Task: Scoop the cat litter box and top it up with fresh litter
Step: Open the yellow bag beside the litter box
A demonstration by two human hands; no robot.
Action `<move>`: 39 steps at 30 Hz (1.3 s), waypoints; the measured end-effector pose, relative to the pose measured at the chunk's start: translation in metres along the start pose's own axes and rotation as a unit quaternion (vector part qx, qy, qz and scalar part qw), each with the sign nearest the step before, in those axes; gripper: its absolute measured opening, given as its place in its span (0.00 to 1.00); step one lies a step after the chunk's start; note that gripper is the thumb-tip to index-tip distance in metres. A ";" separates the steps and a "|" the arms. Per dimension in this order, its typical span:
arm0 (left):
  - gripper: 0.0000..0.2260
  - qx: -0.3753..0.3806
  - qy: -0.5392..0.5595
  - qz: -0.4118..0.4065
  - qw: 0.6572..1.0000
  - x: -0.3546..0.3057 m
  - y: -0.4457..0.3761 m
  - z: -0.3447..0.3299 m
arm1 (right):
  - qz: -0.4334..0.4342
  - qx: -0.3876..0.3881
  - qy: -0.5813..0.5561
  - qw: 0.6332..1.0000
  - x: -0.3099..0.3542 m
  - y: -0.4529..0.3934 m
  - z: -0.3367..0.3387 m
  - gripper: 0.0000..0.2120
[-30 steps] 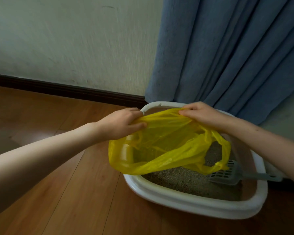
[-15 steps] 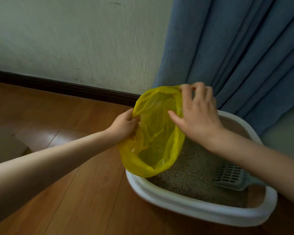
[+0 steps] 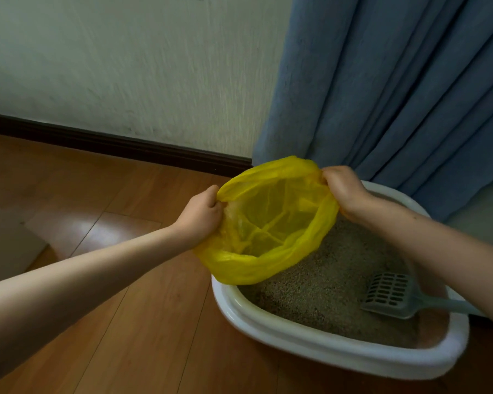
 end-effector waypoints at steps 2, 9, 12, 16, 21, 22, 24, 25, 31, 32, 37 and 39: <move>0.08 -0.007 0.004 0.026 1.000 0.003 -0.003 0.006 | -0.032 0.059 -0.068 0.995 0.007 -0.001 -0.010 0.17; 0.14 -0.052 0.079 0.053 0.994 0.025 -0.005 0.050 | 0.049 0.151 -0.106 0.982 0.068 -0.022 -0.075 0.07; 0.12 -0.109 0.051 0.066 0.990 0.047 -0.006 0.069 | 0.093 0.152 -0.017 0.984 0.077 -0.033 -0.104 0.13; 0.14 -0.137 0.053 0.138 0.980 0.085 -0.010 0.077 | 0.174 0.160 0.137 0.962 0.077 -0.046 -0.147 0.14; 0.30 -0.157 -0.180 0.128 0.963 0.118 -0.006 0.061 | 0.207 0.216 0.239 0.924 0.057 -0.049 -0.194 0.16; 0.30 -0.178 -0.282 0.033 0.942 0.115 -0.007 0.061 | 0.208 0.227 0.253 0.917 0.054 -0.049 -0.200 0.15; 0.23 -0.173 -0.372 -0.189 0.892 0.111 -0.010 0.053 | 0.203 0.235 0.268 0.912 0.045 -0.051 -0.209 0.14; 0.18 -0.116 -0.366 -0.253 0.888 0.112 -0.011 0.045 | 0.197 0.237 0.275 0.911 0.040 -0.052 -0.213 0.14; 0.10 0.129 -0.405 -0.160 0.891 0.137 -0.015 0.004 | 0.298 0.124 0.450 0.833 0.041 -0.041 -0.224 0.32; 0.10 0.127 -0.402 -0.162 0.892 0.137 -0.016 0.003 | 0.365 0.072 0.471 0.800 0.049 -0.033 -0.226 0.30; 0.13 0.151 -0.441 -0.155 0.871 0.141 -0.021 -0.018 | 0.395 0.295 0.477 0.727 0.045 0.005 -0.270 0.08; 0.15 0.181 -0.463 -0.132 0.857 0.142 -0.017 -0.032 | 0.348 0.365 0.556 0.661 0.031 0.016 -0.281 0.09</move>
Point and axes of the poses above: each hand's wrist, its own y-axis away from the middle knuckle, its own z-axis out of the back of the hand, x = y × z, the point moved 3 cm from there along -y, towards the middle knuckle, and after that the axes turned 3 degrees about z, right-handed, at the moved point
